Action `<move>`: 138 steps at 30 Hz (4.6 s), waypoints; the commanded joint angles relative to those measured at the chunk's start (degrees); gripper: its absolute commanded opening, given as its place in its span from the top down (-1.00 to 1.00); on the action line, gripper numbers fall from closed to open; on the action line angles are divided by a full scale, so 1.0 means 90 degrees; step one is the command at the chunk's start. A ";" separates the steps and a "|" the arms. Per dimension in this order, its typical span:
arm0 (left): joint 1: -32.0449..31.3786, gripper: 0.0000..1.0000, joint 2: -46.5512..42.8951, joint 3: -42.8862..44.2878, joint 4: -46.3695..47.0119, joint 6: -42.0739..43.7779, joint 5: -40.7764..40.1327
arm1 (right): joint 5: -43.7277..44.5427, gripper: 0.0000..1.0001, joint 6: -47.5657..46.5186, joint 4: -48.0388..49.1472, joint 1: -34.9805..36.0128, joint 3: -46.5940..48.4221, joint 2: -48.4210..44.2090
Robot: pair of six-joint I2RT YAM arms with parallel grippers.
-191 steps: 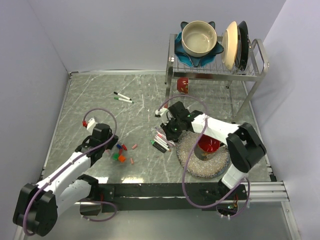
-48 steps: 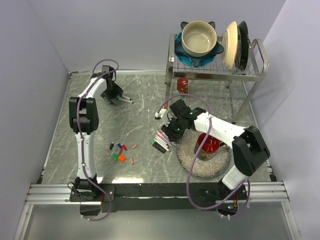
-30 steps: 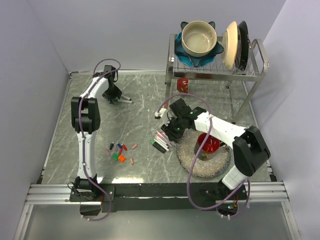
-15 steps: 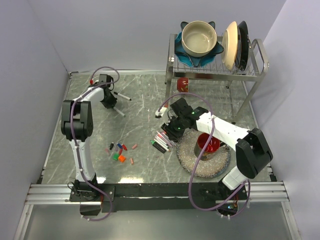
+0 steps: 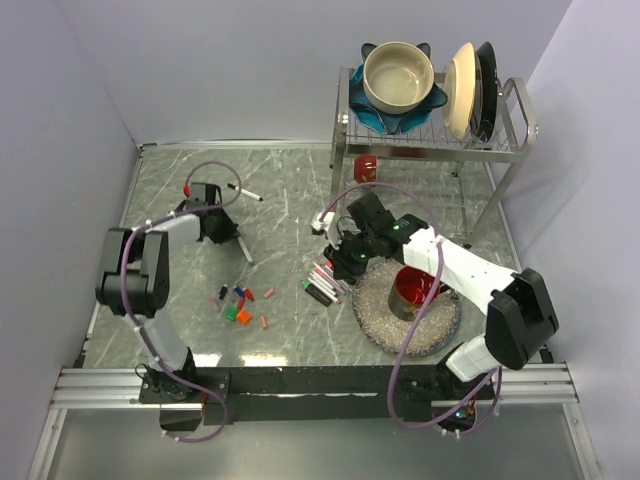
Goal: Open the pen caps
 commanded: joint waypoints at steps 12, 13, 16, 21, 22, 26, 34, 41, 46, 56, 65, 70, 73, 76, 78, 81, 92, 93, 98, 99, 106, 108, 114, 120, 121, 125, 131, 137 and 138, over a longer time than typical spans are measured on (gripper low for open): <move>-0.1253 0.98 -0.3687 -0.3405 0.3720 -0.1619 0.1055 | -0.2274 0.24 0.0587 0.0969 0.0021 -0.0422 -0.0755; -0.1612 0.98 -0.3836 -0.3677 0.3992 -0.1843 0.0957 | -0.2565 0.21 0.0986 0.1097 0.0002 -0.0490 -0.0725; -0.2374 0.98 -0.4363 -0.4117 0.4365 -0.2292 0.0314 | -0.2851 0.10 0.1874 0.1681 0.0011 -0.0656 -0.0569; -0.3128 0.98 -0.4852 -0.4607 0.5030 -0.2773 -0.0402 | -0.2676 -0.04 0.2796 0.2524 0.0011 -0.0930 -0.0286; -0.3265 0.98 -0.4872 -0.4665 0.5069 -0.2831 -0.0402 | -0.2627 -0.06 0.3231 0.2689 0.0011 -0.0949 -0.0247; -0.3500 0.98 -0.4833 -0.4656 0.5137 -0.2871 -0.0714 | -0.2373 -0.11 0.4123 0.3237 0.0011 -0.1125 -0.0129; -0.3978 0.98 -0.4570 -0.4491 0.5255 -0.2890 -0.1075 | -0.2139 -0.15 0.4544 0.3413 0.0031 -0.1126 0.0075; -0.4252 0.98 -0.4638 -0.4422 0.5284 -0.2861 -0.1378 | -0.2002 -0.03 0.4534 0.3267 0.0099 -0.1038 0.0261; -0.4389 0.98 -0.4696 -0.4402 0.5333 -0.2812 -0.1486 | -0.2197 0.45 0.4476 0.3218 0.0148 -0.0950 0.0310; -0.4409 0.11 -0.5105 -0.4393 0.5051 -0.2578 -0.1583 | -0.3280 1.00 0.2156 0.1571 0.0148 -0.0267 0.0475; -0.4418 0.28 -0.5175 -0.4558 0.5312 -0.2431 -0.1311 | -0.3770 1.00 0.1185 0.0659 0.0118 0.0037 0.0740; -0.4467 0.44 -0.4970 -0.4471 0.5421 -0.2354 -0.1106 | -0.3574 1.00 0.1526 0.0883 0.0031 0.0007 0.0749; -0.4584 0.33 -0.4882 -0.4393 0.5333 -0.2256 -0.1134 | -0.3613 1.00 0.1624 0.0923 -0.0106 -0.0012 0.0740; -0.4692 0.23 -0.4862 -0.4324 0.5157 -0.2158 -0.1290 | -0.3662 1.00 0.1634 0.0933 -0.0135 -0.0022 0.0662; -0.4750 0.22 -0.4853 -0.4324 0.5186 -0.2070 -0.1300 | -0.3594 1.00 0.1702 0.1010 -0.0155 -0.0061 0.0642; -0.4809 0.25 -0.4833 -0.4256 0.5060 -0.2021 -0.1407 | -0.3564 1.00 0.1742 0.1011 -0.0165 -0.0051 0.0681; -0.4848 0.98 -0.4970 -0.4119 0.4738 -0.1817 -0.1574 | -0.3623 1.00 0.1742 0.0982 -0.0175 -0.0032 0.0749; -0.4848 0.98 -0.4999 -0.4090 0.4563 -0.1758 -0.1593 | -0.3623 1.00 0.1722 0.0943 -0.0184 -0.0022 0.0740; -0.4819 0.98 -0.5884 -0.3505 0.3002 -0.1105 -0.3178 | -0.3652 1.00 0.1537 0.0777 -0.0174 -0.0003 0.0759; -0.4703 0.98 -0.6052 -0.3446 0.2786 -0.1035 -0.3427 | -0.3652 1.00 0.1508 0.0738 -0.0165 -0.0002 0.0759; -0.3228 0.98 -0.7204 -0.3191 0.1194 -0.0937 -0.3625 | -0.3253 1.00 0.1371 0.0562 0.0060 0.0076 0.0837; -0.2926 0.98 -0.7342 -0.3162 0.1008 -0.0908 -0.3556 | -0.3165 1.00 0.1332 0.0503 0.0118 0.0095 0.0867; -0.2739 0.98 -0.7714 -0.3415 0.0237 -0.1375 -0.3449 | -0.1469 1.00 0.1604 0.0834 0.0138 0.0037 0.0848; -0.2700 0.98 -0.7314 -0.3816 -0.0672 -0.2313 -0.2971 | 0.0485 1.00 0.1810 0.1089 0.0128 -0.0022 0.0964; -0.2690 0.98 -0.7188 -0.3874 -0.0692 -0.2372 -0.2815 | 0.0585 1.00 0.1781 0.1089 0.0138 -0.0003 0.1022; -0.2670 0.98 -0.7040 -0.4177 -0.0683 -0.2626 -0.2668 | 0.0869 1.00 0.1713 0.0953 0.0128 0.0134 0.1335; -0.2661 0.98 -0.6913 -0.4217 -0.0945 -0.2695 -0.2755 | 0.1045 0.90 0.1615 0.0816 0.0148 0.0222 0.1696; -0.2661 0.98 -0.6835 -0.4275 -0.1161 -0.2734 -0.2872 | 0.1123 0.73 0.1576 0.0767 0.0197 0.0271 0.1824; -0.2661 0.98 -0.6835 -0.4304 -0.1171 -0.2744 -0.2892 | 0.1133 0.69 0.1576 0.0767 0.0226 0.0271 0.1843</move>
